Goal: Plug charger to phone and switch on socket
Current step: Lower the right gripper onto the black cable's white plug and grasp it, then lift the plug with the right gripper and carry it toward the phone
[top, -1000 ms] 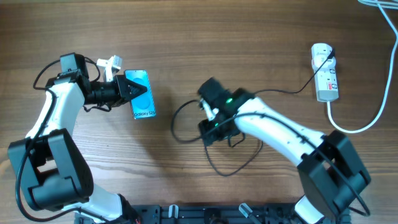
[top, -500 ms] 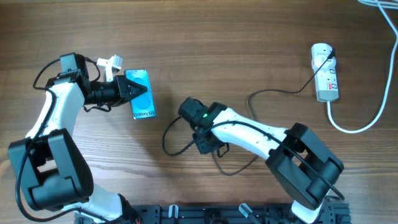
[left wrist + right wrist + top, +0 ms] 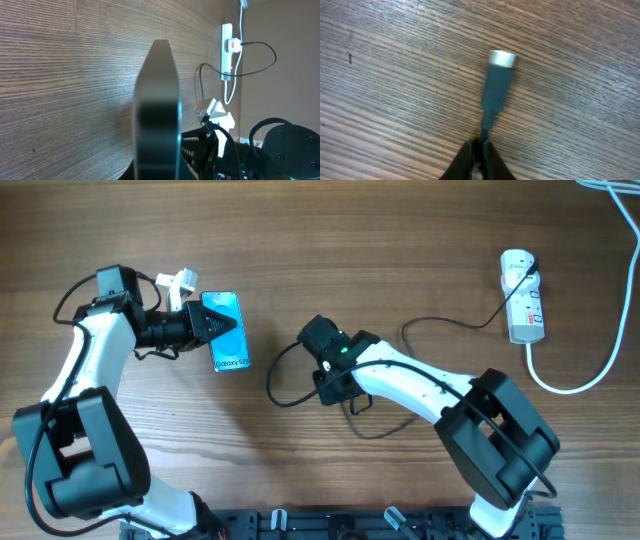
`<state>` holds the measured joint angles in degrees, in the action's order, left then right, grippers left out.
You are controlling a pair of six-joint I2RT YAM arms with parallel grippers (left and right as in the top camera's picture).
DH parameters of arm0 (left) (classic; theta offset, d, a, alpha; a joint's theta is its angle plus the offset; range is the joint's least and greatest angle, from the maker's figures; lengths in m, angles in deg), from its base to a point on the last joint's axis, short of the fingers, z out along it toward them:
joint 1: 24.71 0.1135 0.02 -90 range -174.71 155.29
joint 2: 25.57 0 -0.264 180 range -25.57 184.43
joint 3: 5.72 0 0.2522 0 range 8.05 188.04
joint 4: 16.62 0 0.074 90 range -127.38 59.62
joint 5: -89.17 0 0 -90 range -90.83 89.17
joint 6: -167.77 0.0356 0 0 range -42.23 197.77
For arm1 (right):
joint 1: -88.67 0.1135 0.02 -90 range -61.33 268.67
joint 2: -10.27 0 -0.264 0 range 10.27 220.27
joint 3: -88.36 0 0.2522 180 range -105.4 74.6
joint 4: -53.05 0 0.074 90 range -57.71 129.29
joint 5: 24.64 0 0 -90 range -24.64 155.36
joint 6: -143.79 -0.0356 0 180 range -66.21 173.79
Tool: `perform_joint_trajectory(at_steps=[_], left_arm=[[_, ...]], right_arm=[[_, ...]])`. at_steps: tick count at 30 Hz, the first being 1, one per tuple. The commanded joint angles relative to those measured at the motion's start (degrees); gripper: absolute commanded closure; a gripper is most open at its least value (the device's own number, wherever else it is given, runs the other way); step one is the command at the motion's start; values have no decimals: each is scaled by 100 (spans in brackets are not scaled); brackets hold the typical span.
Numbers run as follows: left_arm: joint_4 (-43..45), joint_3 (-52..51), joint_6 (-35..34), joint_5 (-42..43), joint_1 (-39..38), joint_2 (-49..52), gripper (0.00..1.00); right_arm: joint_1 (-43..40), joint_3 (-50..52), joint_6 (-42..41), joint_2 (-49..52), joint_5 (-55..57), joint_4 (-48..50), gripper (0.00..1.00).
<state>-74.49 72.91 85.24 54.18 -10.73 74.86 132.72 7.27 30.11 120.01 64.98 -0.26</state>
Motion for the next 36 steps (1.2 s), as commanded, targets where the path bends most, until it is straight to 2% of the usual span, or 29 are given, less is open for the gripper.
perform_joint_trajectory(at_steps=[1,2,3,8,15,23,28,33,36], left_arm=[[17,-4,114,214,7,-98,96],[17,-4,114,214,7,-98,96],[17,-4,114,214,7,-98,96],[17,-4,114,214,7,-98,96],[17,-4,114,214,7,-98,96],[15,-4,114,216,7,-98,96],[15,-4,114,216,7,-98,96],[15,-4,114,216,7,-98,96],[15,-4,114,216,7,-98,96]], right_arm=[[11,-59,120,129,-66,31,51],[11,-59,120,129,26,57,44],[11,-59,120,129,114,85,42],[11,-57,120,129,363,428,41],[11,28,101,146,605,586,51],[11,28,96,146,452,584,75],[11,28,-70,146,315,557,75],[11,28,-50,146,-660,564,74],[11,28,-46,146,-756,542,69]])
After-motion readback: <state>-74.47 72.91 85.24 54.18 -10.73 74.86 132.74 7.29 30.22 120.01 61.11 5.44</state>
